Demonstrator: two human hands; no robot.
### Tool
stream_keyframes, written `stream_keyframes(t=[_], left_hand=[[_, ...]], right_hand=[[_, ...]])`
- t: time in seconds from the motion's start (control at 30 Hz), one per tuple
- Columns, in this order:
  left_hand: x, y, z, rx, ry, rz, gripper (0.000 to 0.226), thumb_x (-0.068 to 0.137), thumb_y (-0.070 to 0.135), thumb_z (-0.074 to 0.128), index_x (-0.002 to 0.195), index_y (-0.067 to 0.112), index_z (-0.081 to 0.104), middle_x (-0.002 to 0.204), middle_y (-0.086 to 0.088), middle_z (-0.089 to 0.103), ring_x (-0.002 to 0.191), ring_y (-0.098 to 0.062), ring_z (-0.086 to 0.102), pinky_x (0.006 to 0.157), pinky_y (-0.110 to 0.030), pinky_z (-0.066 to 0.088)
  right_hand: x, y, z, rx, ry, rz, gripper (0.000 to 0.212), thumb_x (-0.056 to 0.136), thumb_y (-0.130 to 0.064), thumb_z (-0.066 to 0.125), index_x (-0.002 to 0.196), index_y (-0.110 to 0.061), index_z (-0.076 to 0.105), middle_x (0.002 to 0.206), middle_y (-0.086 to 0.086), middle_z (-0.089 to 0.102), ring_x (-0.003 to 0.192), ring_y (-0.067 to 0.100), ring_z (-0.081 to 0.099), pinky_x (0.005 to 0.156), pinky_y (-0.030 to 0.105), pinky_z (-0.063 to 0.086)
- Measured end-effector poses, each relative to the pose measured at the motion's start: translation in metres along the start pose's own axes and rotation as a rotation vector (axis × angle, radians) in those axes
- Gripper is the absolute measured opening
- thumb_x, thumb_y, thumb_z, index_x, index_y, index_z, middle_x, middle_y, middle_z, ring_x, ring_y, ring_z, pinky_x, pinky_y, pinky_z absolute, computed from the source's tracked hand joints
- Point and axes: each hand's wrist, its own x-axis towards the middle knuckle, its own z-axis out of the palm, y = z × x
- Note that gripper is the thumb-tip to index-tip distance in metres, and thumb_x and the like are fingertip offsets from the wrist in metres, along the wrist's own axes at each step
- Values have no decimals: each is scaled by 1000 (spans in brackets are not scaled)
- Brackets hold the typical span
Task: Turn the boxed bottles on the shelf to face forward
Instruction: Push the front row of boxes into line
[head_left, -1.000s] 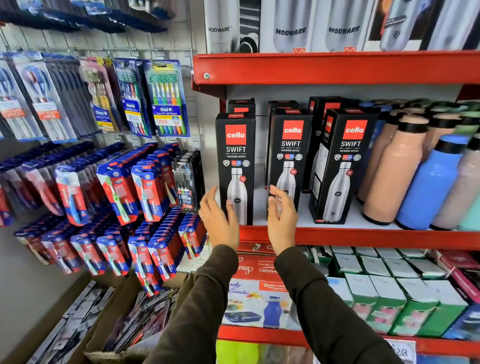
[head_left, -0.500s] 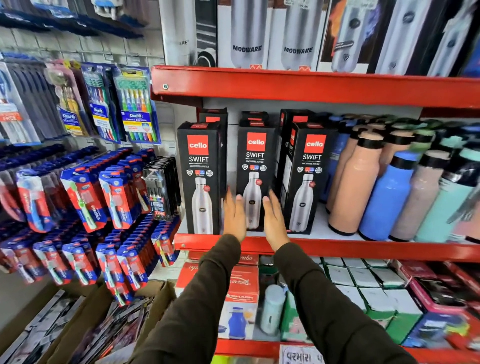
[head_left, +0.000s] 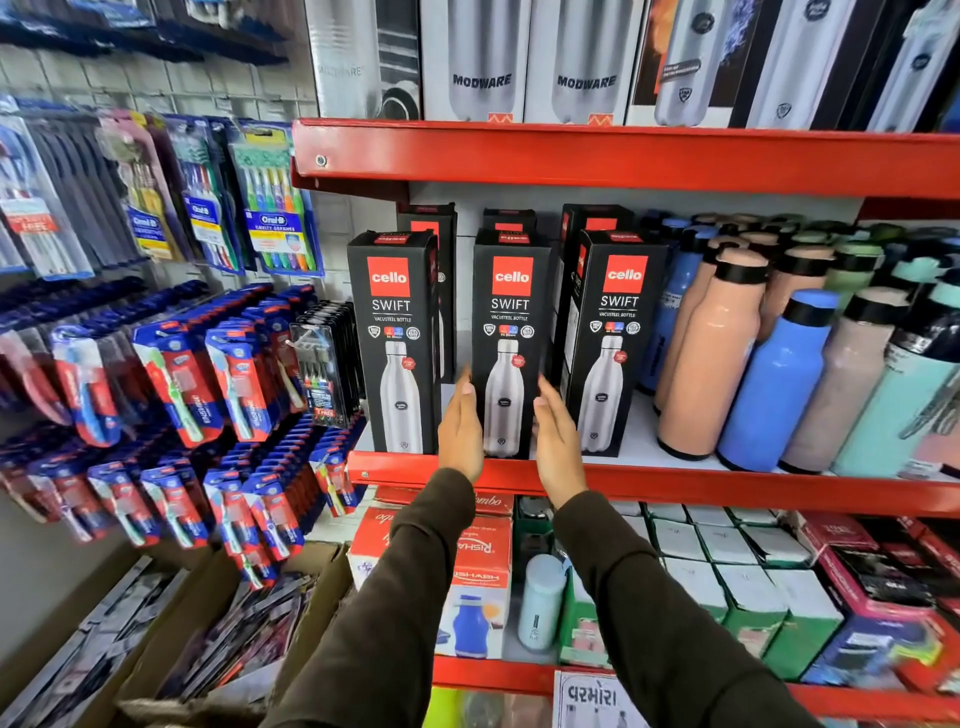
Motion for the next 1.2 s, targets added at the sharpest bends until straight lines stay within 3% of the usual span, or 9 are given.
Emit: stream_keyframes(t=[0.33,0.57,0.7,0.8,0.87,0.93,1.03,1.1,1.2], left_hand=[[-21,0,-3,1,45,14,49,103,41,27,150,27,29,158,6,32,134,4,25,112,-19,18],[-24,-2,4,38,40,27,51,104,38,29,152,25,23,161,5,25,148,-9,21,115,-21,15],[-31,-6,20,58,257,188,44,101,36,37,145,29,36,149,8,39,140,-11,35,119,-41,30],[-41,0,38,91,383,326,33,101,24,39,133,27,47,131,5,48,126,-15,43,110,-45,36],[-46,4,54,117,322,442,31,102,20,38,131,24,48,129,10,49,129,-12,43,112,-46,34],[-45,6,71,125,224,519,33,102,16,37,133,19,49,133,14,49,134,-8,41,115,-45,33],[-43,8,100,93,42,514,40,103,14,36,143,15,42,147,4,45,139,-9,38,118,-30,31],[-36,9,116,76,-70,405,48,104,21,35,151,18,28,158,4,30,146,-6,27,120,-21,22],[-18,10,132,9,-90,169,55,104,28,32,155,18,12,164,4,12,150,-6,11,124,-28,10]], right_hand=[[-12,4,-1,1,27,-40,39,104,-29,39,143,-31,47,142,-18,45,141,10,41,120,45,33],[-17,-2,-2,-30,21,-53,42,104,-31,38,146,-24,43,152,-6,43,139,5,38,121,41,30],[-19,-1,-10,-30,145,-159,36,103,-33,40,137,-27,50,141,-8,52,132,2,48,114,40,40],[-18,-3,-32,-34,291,-231,32,103,-24,41,131,-21,55,132,-4,56,122,-7,50,108,22,41],[-14,-4,-51,-47,350,-238,33,104,-21,40,134,-16,53,132,1,52,115,-15,48,99,5,35],[-7,-4,-67,-50,349,-211,36,104,-23,40,139,-16,48,137,2,47,118,-11,47,98,2,32],[5,-4,-89,-38,325,-159,42,104,-28,39,145,-18,41,149,2,39,135,7,40,112,19,30],[15,-5,-99,-53,292,-106,46,104,-31,38,148,-19,37,154,0,34,143,11,32,120,31,24],[30,-6,-111,-58,215,-18,47,105,-30,36,150,-19,34,158,0,31,147,14,27,124,37,19]])
